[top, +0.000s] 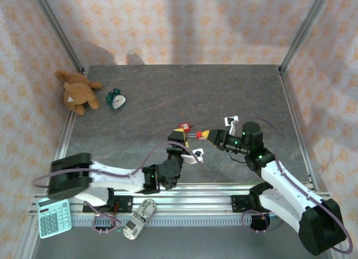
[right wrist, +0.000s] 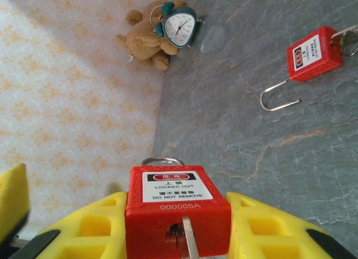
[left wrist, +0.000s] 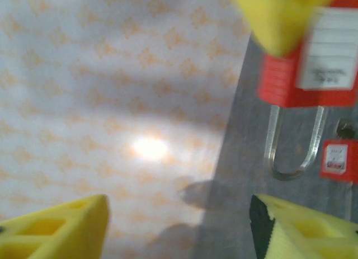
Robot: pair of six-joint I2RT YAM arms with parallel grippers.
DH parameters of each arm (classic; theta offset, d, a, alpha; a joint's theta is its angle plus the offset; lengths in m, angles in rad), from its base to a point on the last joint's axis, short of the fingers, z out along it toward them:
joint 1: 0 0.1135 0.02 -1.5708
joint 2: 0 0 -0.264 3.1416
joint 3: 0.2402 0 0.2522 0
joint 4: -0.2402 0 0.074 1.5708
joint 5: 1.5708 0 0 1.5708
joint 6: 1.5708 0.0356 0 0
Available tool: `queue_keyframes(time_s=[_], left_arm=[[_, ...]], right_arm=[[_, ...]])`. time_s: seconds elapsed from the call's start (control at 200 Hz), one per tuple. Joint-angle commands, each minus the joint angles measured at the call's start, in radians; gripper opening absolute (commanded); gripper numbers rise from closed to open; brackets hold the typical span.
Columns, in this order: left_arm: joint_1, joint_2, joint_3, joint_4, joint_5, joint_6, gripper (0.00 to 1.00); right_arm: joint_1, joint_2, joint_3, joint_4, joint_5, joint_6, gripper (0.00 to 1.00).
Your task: Unlock with the key
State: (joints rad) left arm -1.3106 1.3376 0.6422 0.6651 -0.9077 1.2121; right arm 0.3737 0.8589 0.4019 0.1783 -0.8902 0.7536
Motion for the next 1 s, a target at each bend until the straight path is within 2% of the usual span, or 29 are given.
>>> queue_keyframes(time_s=[0.0, 0.045, 0.095, 0.19, 0.24, 0.395, 0.47, 0.616, 0.706, 0.876, 0.996], left_arm=[[0.065, -0.168, 0.163, -0.743, 0.222, -0.559, 0.62], [0.105, -0.216, 0.203, -0.857, 0.325, -0.658, 0.62], [0.143, -0.260, 0.208, -0.916, 0.454, -0.701, 0.63], [0.169, -0.319, 0.149, -0.868, 0.568, -0.672, 0.62], [0.186, -0.333, 0.142, -0.888, 0.664, -0.657, 0.62], [0.295, -0.315, 0.188, -0.951, 0.928, -0.698, 0.59], [0.321, -0.290, 0.209, -0.955, 1.006, -0.698, 0.59], [0.336, -0.197, 0.265, -0.980, 1.055, -0.650, 0.56], [0.337, -0.134, 0.291, -0.964, 1.071, -0.644, 0.48], [0.337, -0.077, 0.284, -0.841, 1.043, -0.643, 0.45], [0.338, -0.040, 0.292, -0.819, 1.035, -0.638, 0.41]], right_arm=[[-0.008, -0.017, 0.042, -0.023, -0.010, -0.065, 0.27], [-0.008, -0.021, 0.045, -0.028, -0.014, -0.069, 0.27], [-0.008, -0.024, 0.045, -0.033, -0.016, -0.074, 0.27], [-0.008, -0.022, 0.041, -0.033, -0.018, -0.080, 0.27], [-0.008, -0.020, 0.038, -0.034, -0.019, -0.083, 0.27], [-0.008, -0.027, 0.032, -0.040, -0.039, -0.085, 0.27], [-0.007, -0.039, 0.033, -0.060, -0.042, -0.096, 0.27], [-0.003, -0.062, 0.023, -0.076, -0.050, -0.106, 0.27], [0.003, -0.071, 0.013, -0.076, -0.049, -0.106, 0.27], [0.016, -0.092, -0.004, -0.079, -0.040, -0.101, 0.27], [0.030, -0.112, -0.021, -0.083, -0.030, -0.093, 0.27]])
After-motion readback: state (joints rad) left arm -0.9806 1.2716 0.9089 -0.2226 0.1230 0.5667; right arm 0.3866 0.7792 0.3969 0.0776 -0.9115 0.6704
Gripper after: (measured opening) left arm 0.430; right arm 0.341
